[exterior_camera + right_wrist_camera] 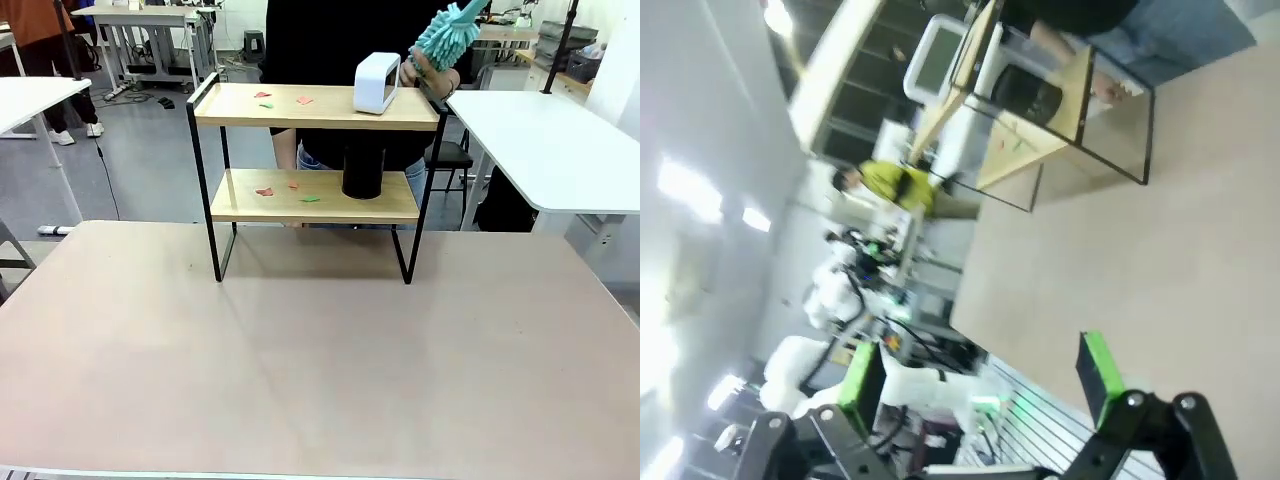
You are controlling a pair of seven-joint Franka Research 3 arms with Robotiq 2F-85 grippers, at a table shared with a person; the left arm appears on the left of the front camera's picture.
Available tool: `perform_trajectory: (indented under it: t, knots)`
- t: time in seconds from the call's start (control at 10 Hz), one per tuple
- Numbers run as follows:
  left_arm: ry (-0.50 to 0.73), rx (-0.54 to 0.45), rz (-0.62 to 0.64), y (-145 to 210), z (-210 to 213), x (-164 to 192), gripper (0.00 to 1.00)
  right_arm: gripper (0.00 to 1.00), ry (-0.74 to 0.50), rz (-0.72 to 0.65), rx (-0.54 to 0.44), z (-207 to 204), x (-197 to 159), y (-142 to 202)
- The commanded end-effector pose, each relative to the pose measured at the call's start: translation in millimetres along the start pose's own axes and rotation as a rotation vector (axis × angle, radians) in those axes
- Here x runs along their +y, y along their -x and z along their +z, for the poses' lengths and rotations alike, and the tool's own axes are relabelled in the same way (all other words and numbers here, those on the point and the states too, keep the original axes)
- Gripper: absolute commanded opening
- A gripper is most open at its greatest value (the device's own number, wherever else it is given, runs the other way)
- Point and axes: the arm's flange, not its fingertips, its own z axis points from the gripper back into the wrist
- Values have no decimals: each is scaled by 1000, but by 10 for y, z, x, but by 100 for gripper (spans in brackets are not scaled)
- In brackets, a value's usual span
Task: Clean the shelf.
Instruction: Pick up the Duster from the human.
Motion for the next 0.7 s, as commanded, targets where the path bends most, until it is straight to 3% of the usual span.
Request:
perform_trajectory:
  t: [0.0,0.1,0.2,0.3,0.6]
  knots:
    - [161,-134,104,-3,-93,558,100,100,-69,-115,-80,-15,-806,459]
    - [147,-146,116,76,-141,694,100,100,-19,-178,-139,22,-1005,562]
    - [56,-99,141,67,-300,765,100,100,112,-132,-158,-85,-1032,687]
    - [92,-153,146,100,104,627,100,100,-37,-142,-118,468,-804,316]
    - [92,-153,146,100,104,627,100,100,-37,-142,-118,468,-804,316]
